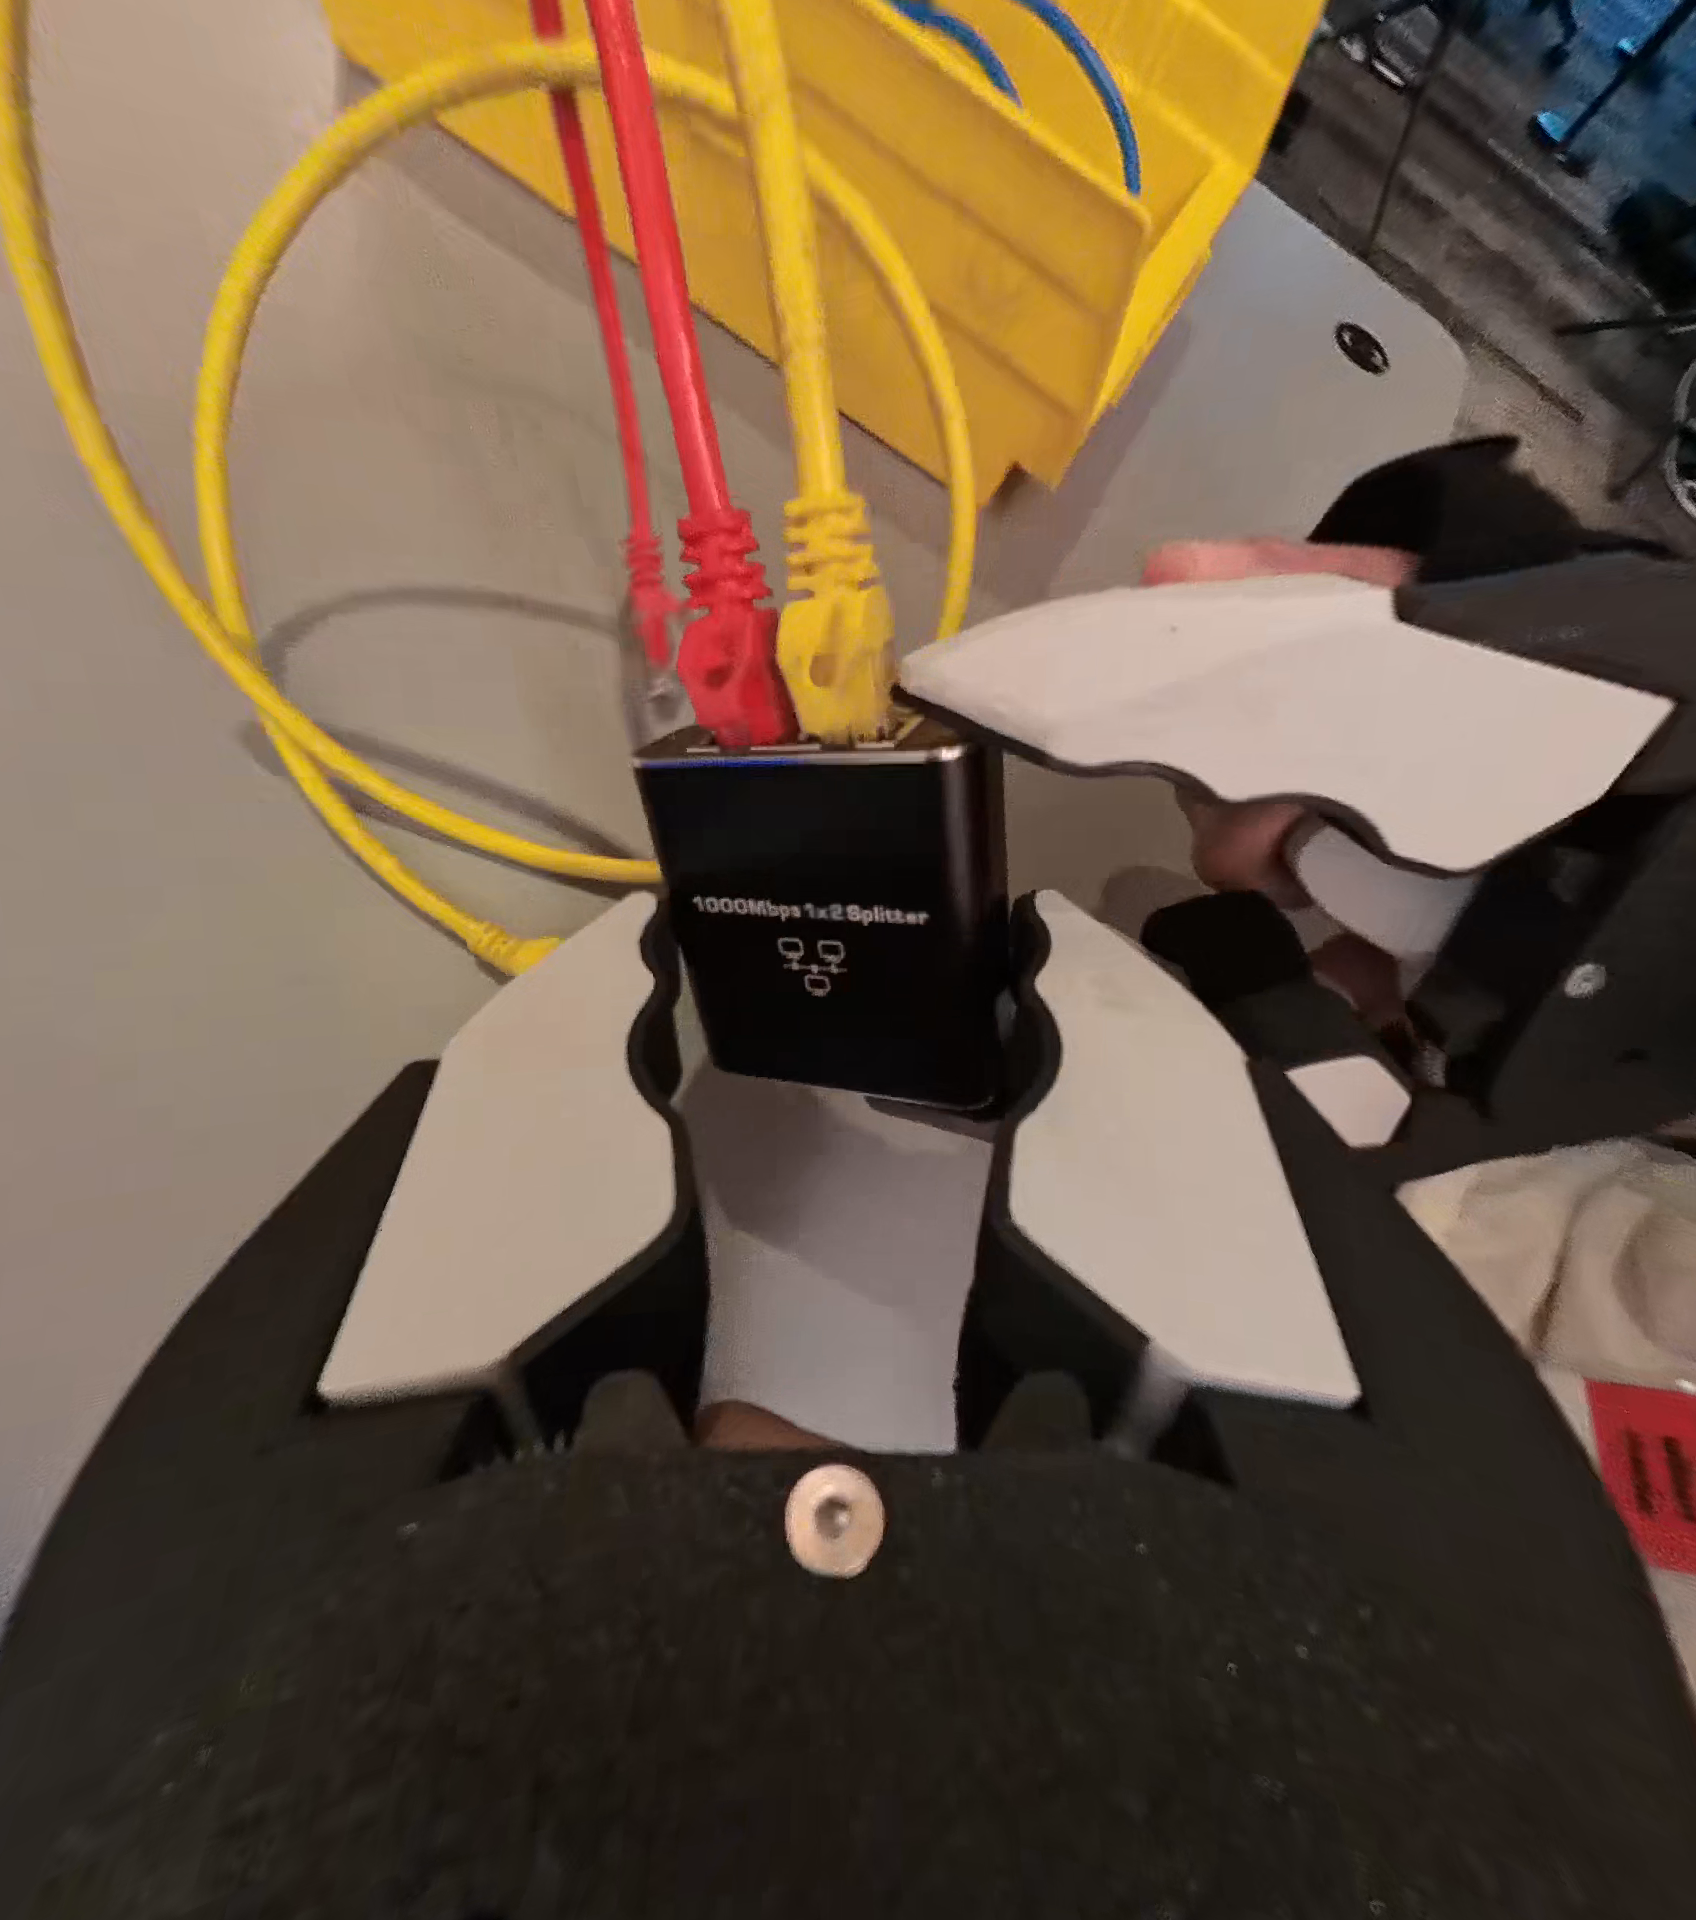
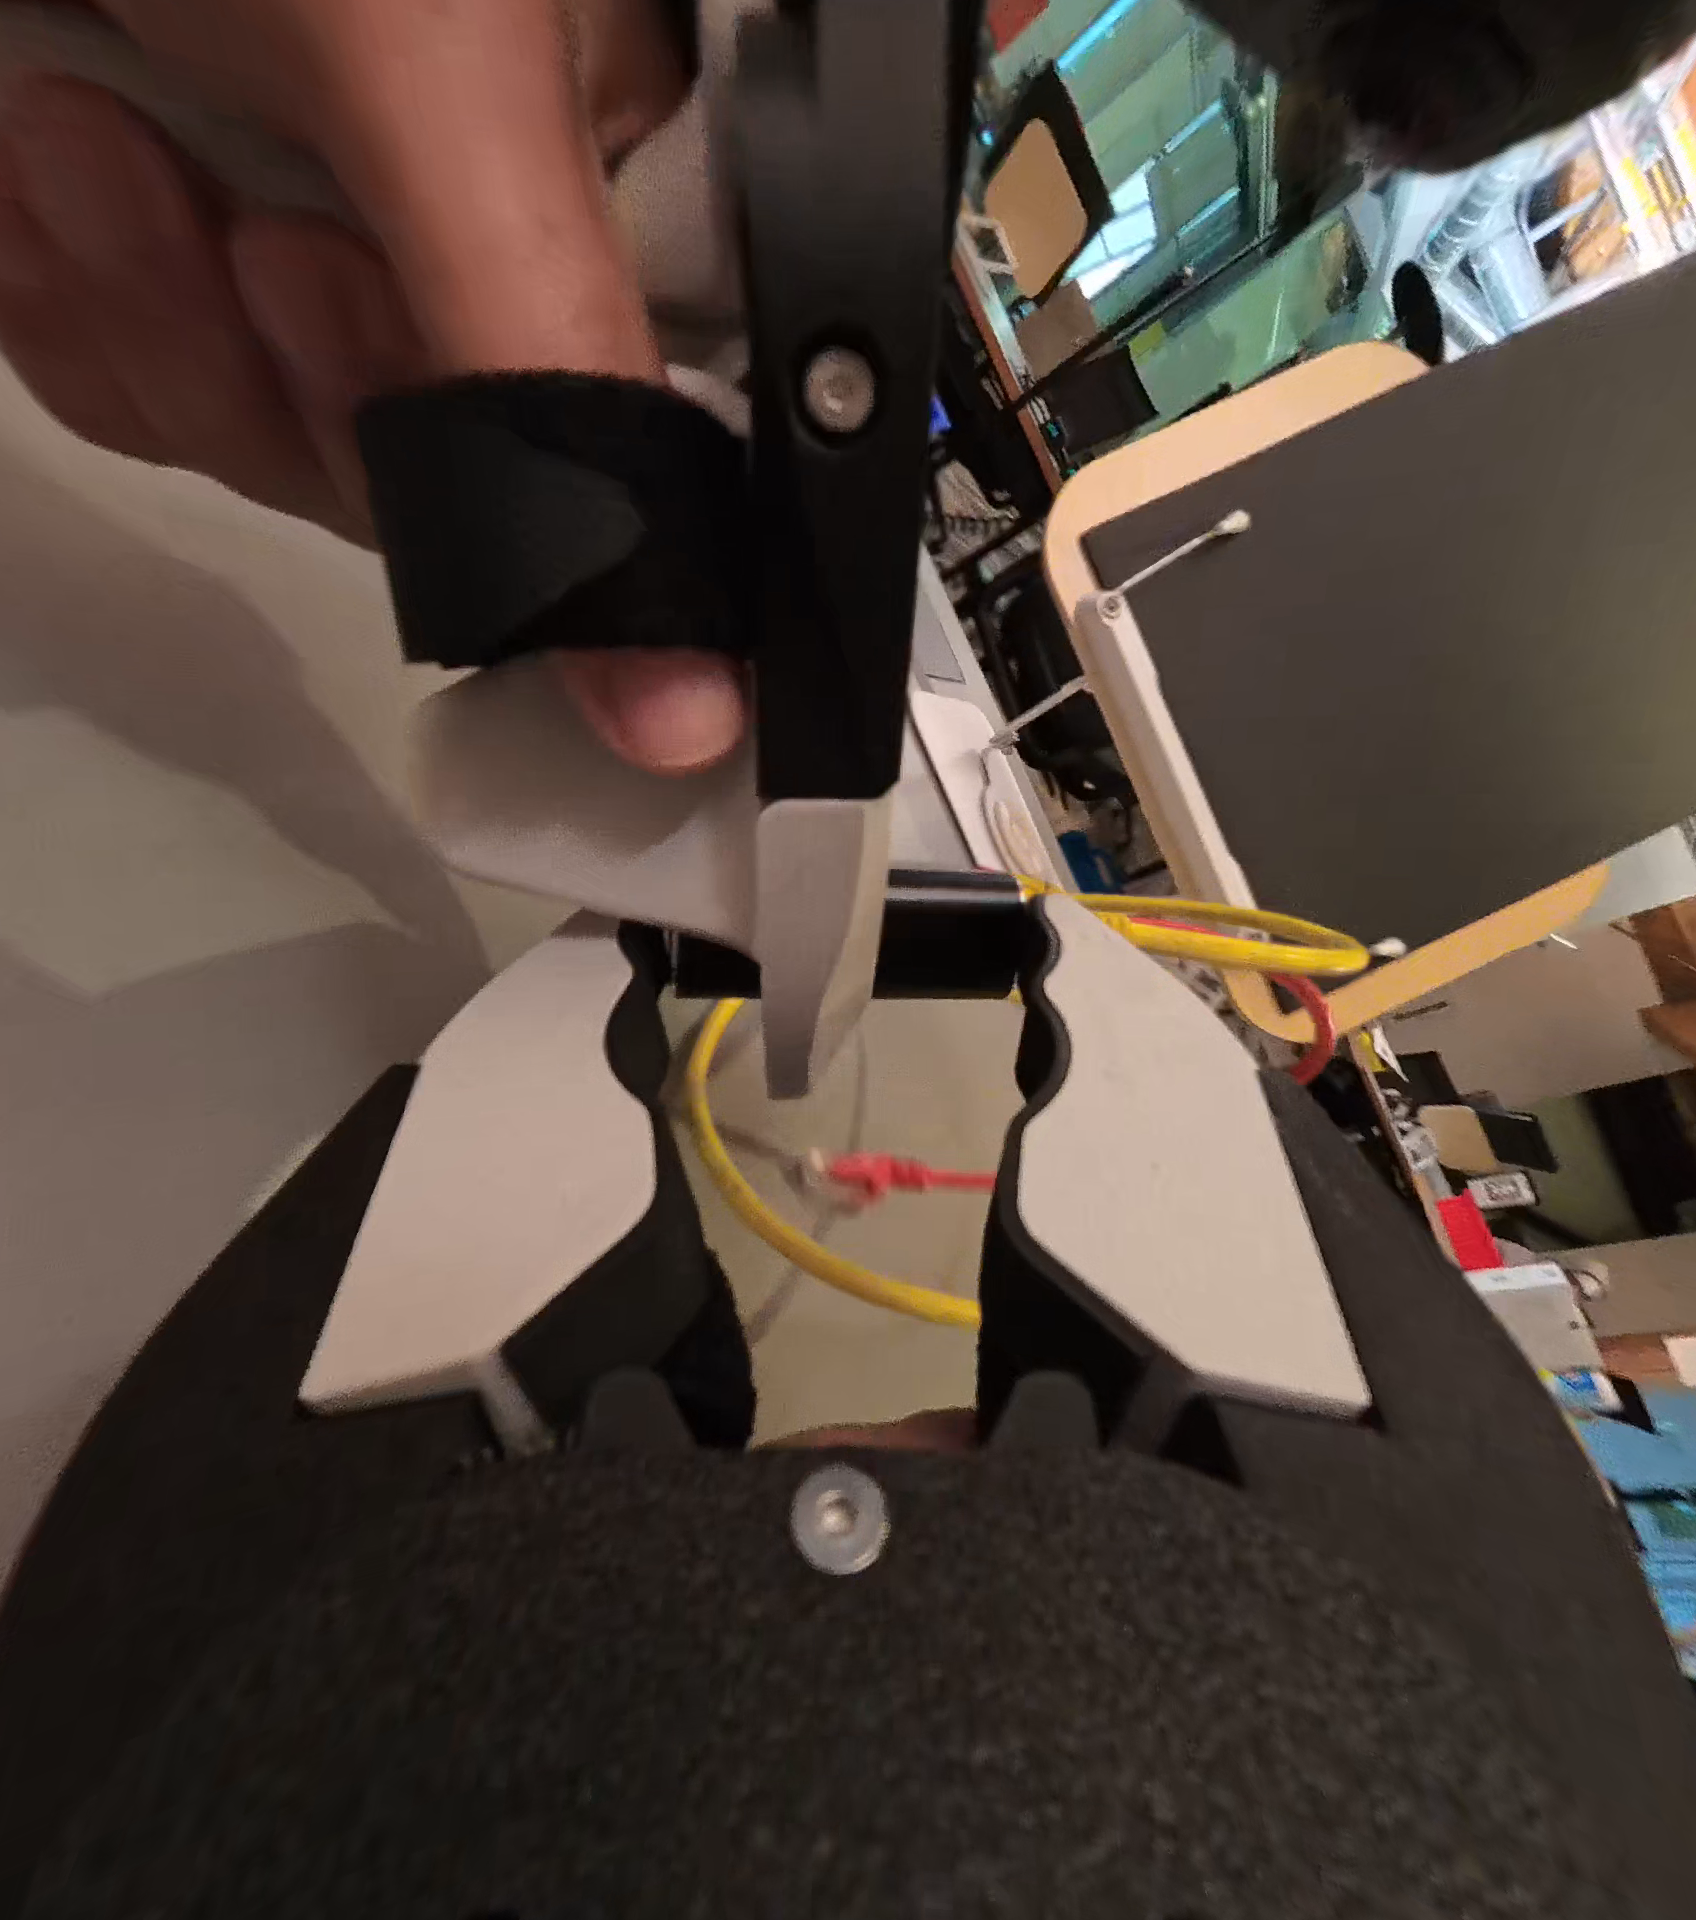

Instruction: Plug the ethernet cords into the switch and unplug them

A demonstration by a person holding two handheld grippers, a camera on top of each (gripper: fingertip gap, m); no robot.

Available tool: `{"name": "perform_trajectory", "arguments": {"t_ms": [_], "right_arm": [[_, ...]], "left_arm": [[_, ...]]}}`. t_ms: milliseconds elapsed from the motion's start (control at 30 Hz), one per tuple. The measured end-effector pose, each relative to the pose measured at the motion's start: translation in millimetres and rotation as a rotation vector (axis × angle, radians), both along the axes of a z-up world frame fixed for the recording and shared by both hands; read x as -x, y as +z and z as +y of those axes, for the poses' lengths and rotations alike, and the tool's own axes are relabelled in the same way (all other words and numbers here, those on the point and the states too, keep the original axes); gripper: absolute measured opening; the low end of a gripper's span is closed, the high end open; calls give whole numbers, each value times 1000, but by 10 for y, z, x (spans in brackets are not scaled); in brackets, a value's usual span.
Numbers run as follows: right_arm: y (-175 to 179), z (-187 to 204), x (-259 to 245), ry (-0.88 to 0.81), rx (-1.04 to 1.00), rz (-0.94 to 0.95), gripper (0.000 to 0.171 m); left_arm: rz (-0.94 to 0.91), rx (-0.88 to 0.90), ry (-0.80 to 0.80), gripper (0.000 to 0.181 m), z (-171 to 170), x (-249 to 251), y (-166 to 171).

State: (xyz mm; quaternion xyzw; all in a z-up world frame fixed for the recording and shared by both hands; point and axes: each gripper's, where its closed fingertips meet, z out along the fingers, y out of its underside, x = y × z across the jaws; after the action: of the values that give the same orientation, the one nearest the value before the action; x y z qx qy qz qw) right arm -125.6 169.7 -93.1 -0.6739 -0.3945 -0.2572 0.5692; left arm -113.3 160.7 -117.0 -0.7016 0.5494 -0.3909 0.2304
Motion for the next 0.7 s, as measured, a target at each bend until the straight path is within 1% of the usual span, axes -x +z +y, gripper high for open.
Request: {"name": "perform_trajectory", "arguments": {"t_ms": [100,167,200,267,300,367,433,467,533,567,633,700], "right_arm": [[-9,-32,56,95,29,111,66],[-4,-167,109,228,108,179,64],[14,-260,111,295,155,236,57],[122,-325,-28,324,223,430,43],[141,-331,-86,332,301,550,45],[171,-273,-163,324,444,784,53],[200,-308,-89,401,563,925,53],[195,-315,-58,420,587,959,54],[143,-327,-11,451,610,981,64],[136,-336,9,473,617,1011,63],[156,-380,64,530,656,1088,52],[145,-395,75,548,685,1105,46]], "left_arm": [[-10,65,-51,60,-27,27,-24],[11,-1,-67,60,41,82,-54],[11,-34,-64,60,92,113,-36],[-27,-70,-101,60,112,167,64],[-49,-91,-136,60,91,190,115],[-71,-149,-248,60,-29,239,156],[-86,-197,-340,60,-158,274,161],[-104,-189,-370,60,-215,284,178],[-125,-162,-401,60,-293,298,194],[-110,-162,-409,60,-312,305,161],[-83,-182,-429,60,-340,318,89],[-77,-183,-421,60,-336,309,62]]}}
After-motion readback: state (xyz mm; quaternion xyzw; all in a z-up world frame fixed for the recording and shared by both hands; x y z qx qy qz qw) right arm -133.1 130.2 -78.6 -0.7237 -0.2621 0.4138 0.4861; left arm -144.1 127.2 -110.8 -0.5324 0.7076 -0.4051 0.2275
